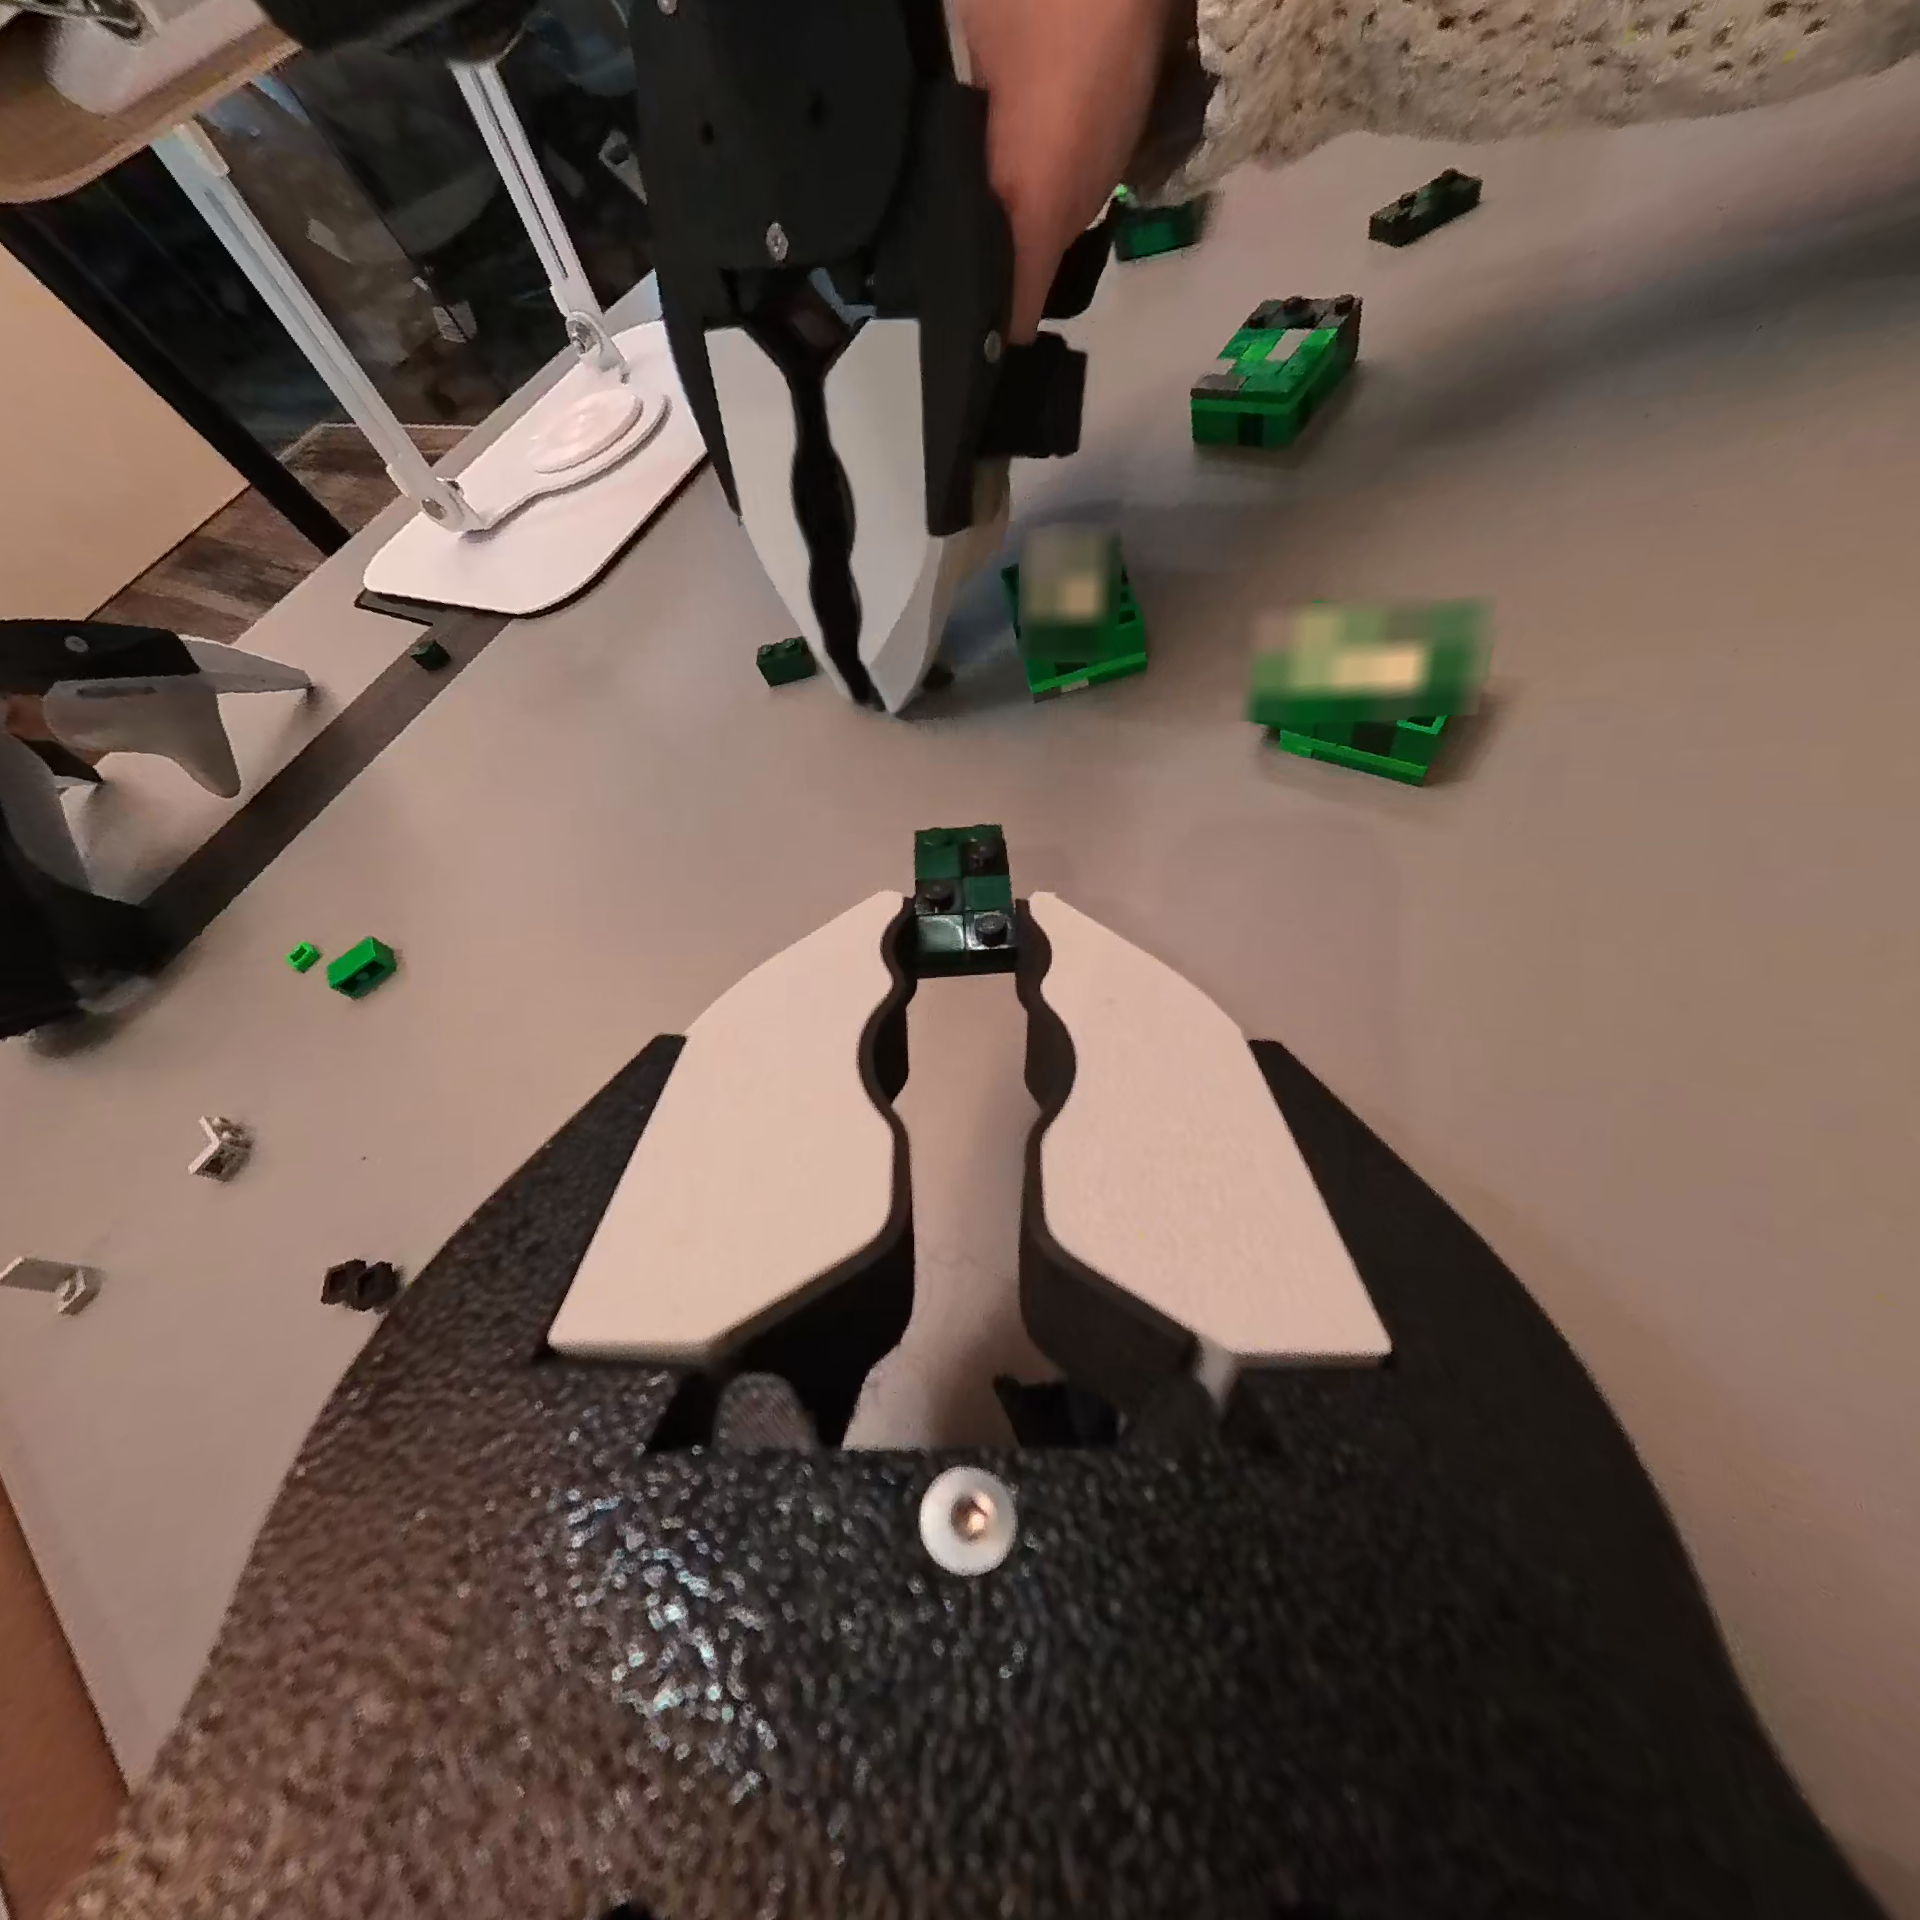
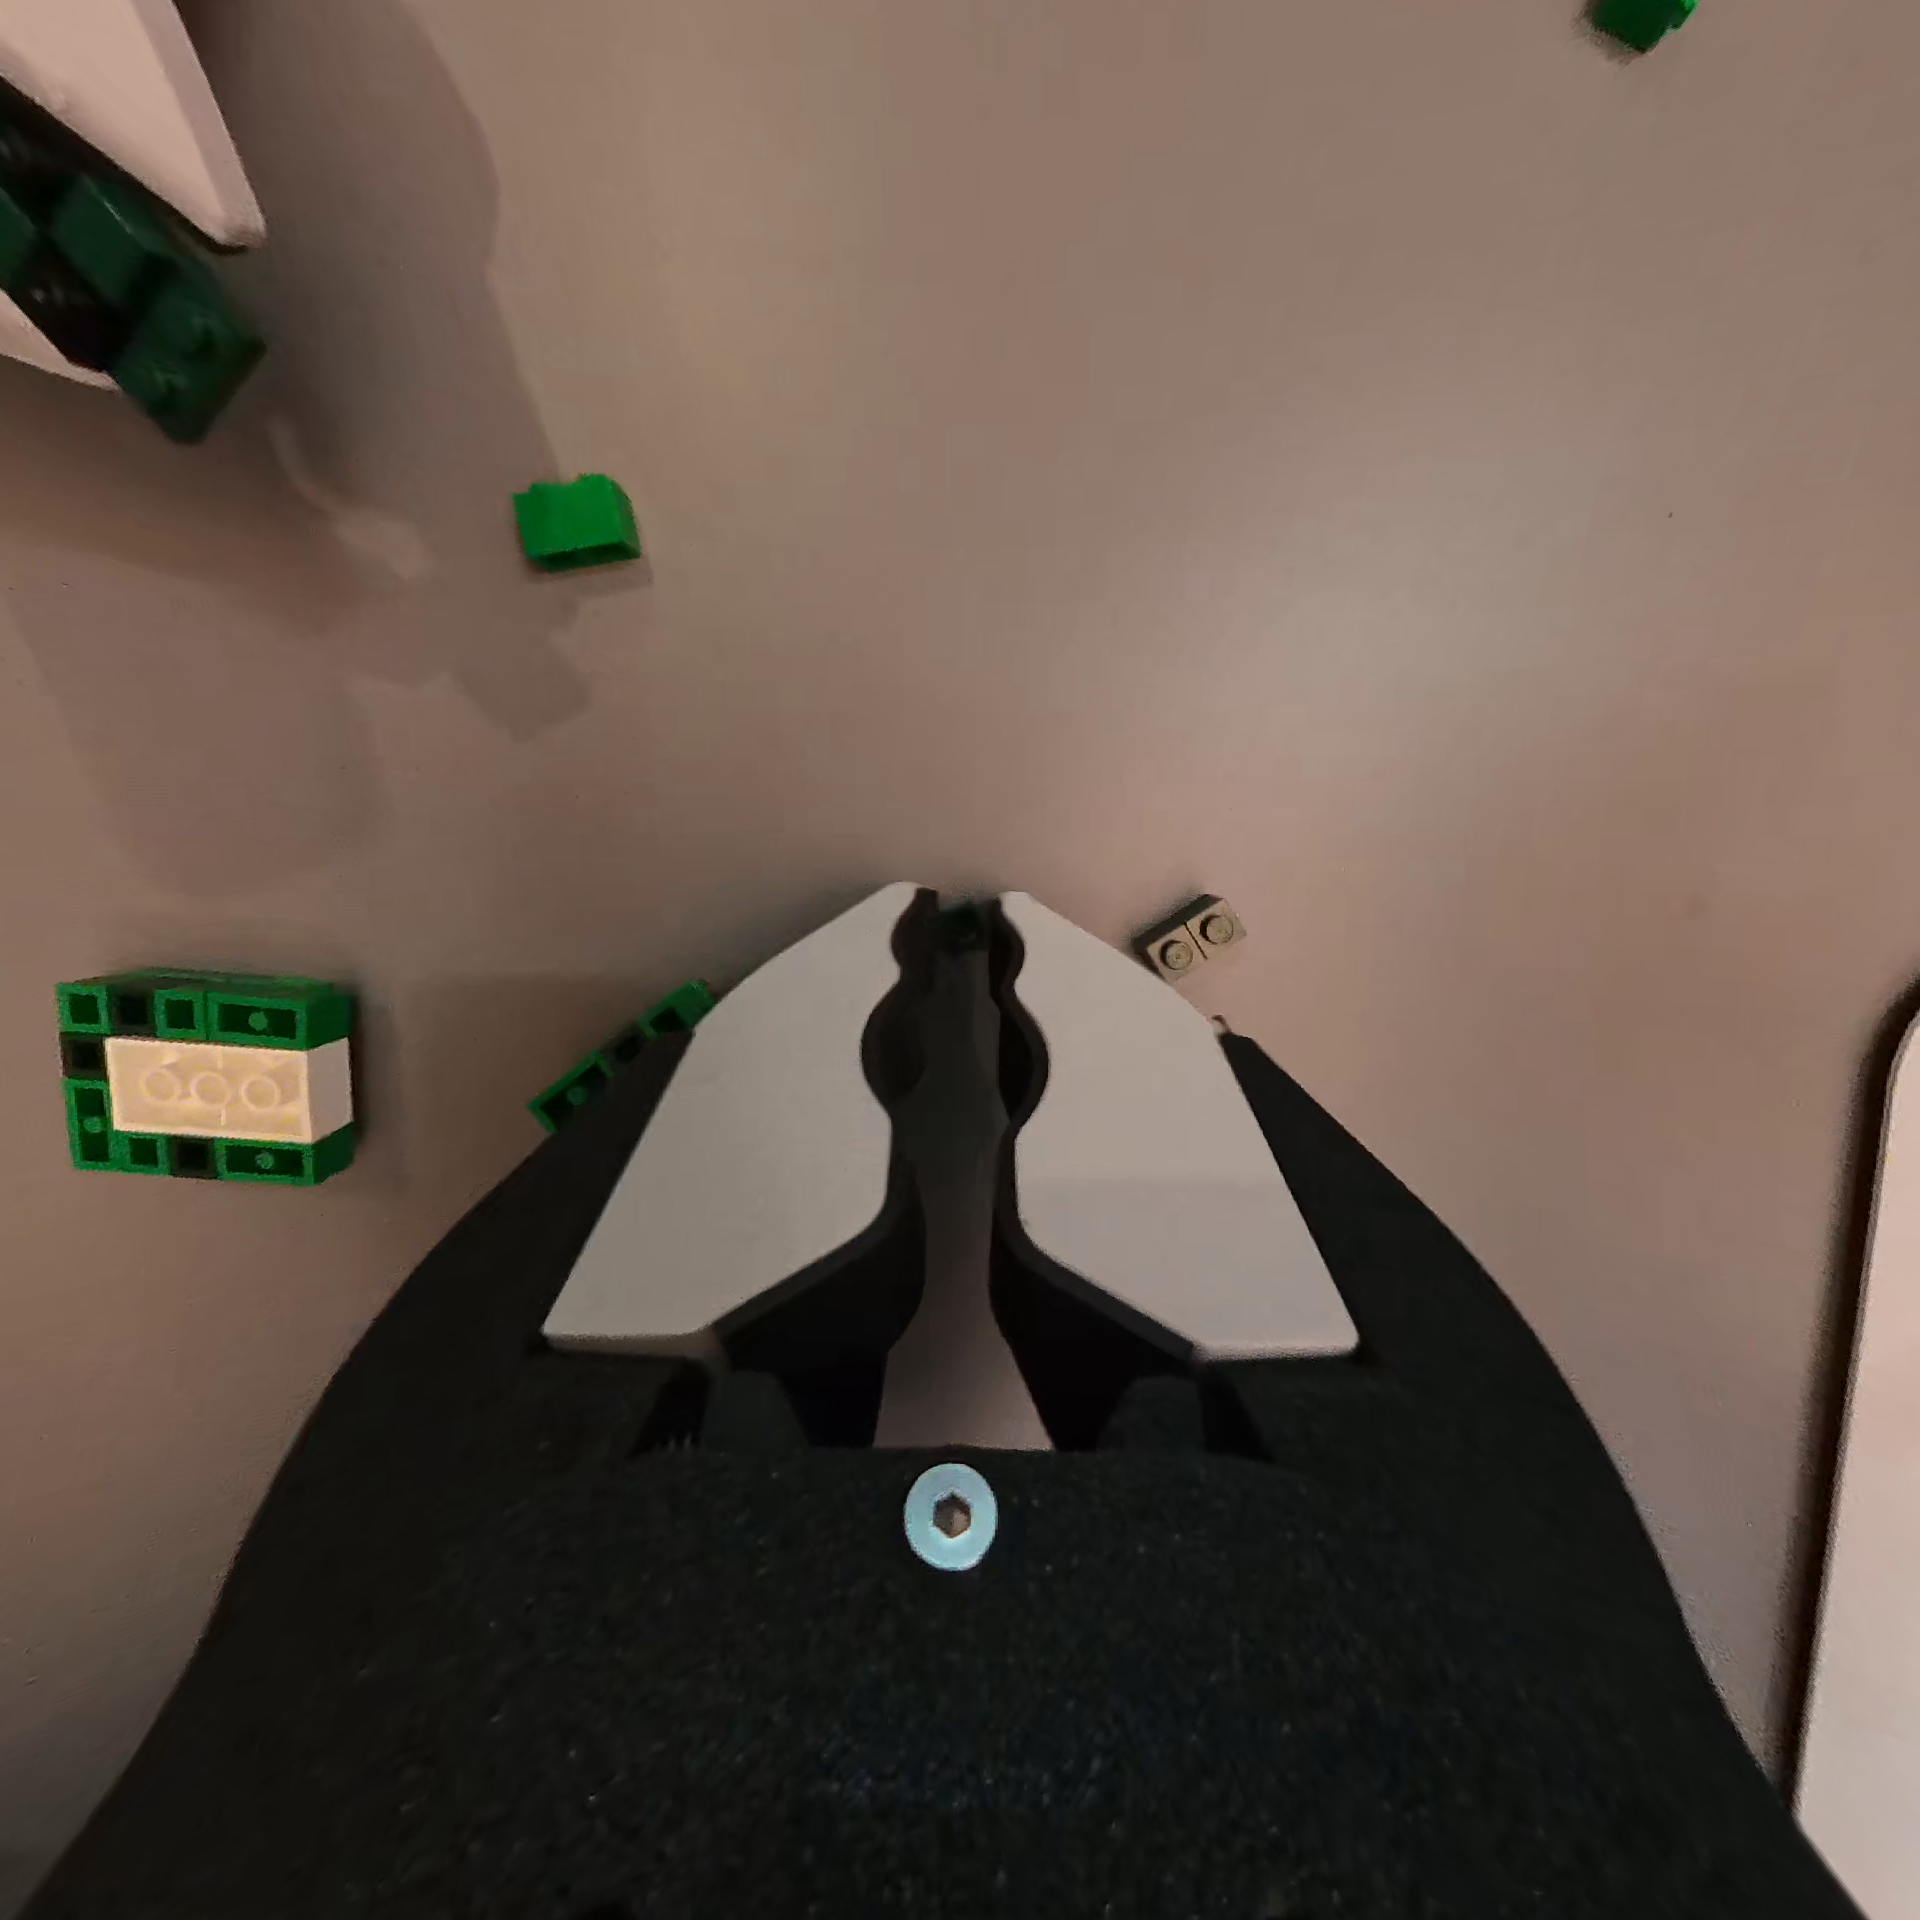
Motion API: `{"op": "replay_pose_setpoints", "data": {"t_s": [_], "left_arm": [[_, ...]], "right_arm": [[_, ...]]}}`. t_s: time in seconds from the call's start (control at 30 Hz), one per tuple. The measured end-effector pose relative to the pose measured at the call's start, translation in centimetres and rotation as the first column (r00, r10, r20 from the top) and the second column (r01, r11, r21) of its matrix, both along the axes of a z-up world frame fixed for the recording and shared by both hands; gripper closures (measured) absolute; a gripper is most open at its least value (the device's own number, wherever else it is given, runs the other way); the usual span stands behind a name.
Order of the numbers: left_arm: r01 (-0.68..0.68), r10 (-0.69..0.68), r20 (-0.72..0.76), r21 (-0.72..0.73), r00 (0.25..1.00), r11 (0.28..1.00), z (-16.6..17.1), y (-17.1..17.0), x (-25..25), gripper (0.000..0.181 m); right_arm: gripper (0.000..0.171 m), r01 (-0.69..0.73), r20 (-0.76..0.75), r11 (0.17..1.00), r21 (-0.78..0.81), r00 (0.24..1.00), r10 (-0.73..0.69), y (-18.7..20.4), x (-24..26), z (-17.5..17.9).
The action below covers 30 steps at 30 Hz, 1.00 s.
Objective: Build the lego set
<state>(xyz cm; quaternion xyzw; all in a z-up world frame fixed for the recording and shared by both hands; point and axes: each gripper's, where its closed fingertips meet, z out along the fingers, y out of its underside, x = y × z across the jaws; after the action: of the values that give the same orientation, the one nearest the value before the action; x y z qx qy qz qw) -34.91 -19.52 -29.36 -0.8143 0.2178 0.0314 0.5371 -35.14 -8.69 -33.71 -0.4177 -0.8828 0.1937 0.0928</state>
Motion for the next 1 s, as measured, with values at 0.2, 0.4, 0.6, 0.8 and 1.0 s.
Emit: {"op": "replay_pose_setpoints", "data": {"t_s": [0.2,0.4,0.6,0.8,1.0], "left_arm": [[-0.001,0.001,-0.009,-0.003,1.0,1.0,0.0,0.0,0.0,0.164],[0.035,-0.036,0.029,0.034,0.999,0.999,0.7,0.1,0.8,0.164],[0.185,-0.203,0.137,0.134,0.97,0.974,2.7,0.0,4.3,0.164],[0.243,-0.254,0.093,0.117,0.963,0.963,2.2,0.2,6.0,0.164],[0.287,-0.295,0.074,0.104,0.953,0.952,1.9,0.3,7.5,0.164]], "right_arm": [[0.164,-0.072,-0.062,0.995,0.07,0.995,0.077,0.1,0.2,0.1],[0.164,-0.295,-0.361,0.951,0.098,0.88,0.31,-3.7,1.3,3.8],[0.164,-0.326,-0.53,0.928,0.183,0.762,0.372,-7.4,5.1,6.6],[0.164,-0.281,-0.54,0.952,0.117,0.787,0.299,-8.7,9.0,6.0],[0.164,-0.134,-0.469,0.98,-0.147,0.882,0.05,-8.7,14.3,4.6]]}}
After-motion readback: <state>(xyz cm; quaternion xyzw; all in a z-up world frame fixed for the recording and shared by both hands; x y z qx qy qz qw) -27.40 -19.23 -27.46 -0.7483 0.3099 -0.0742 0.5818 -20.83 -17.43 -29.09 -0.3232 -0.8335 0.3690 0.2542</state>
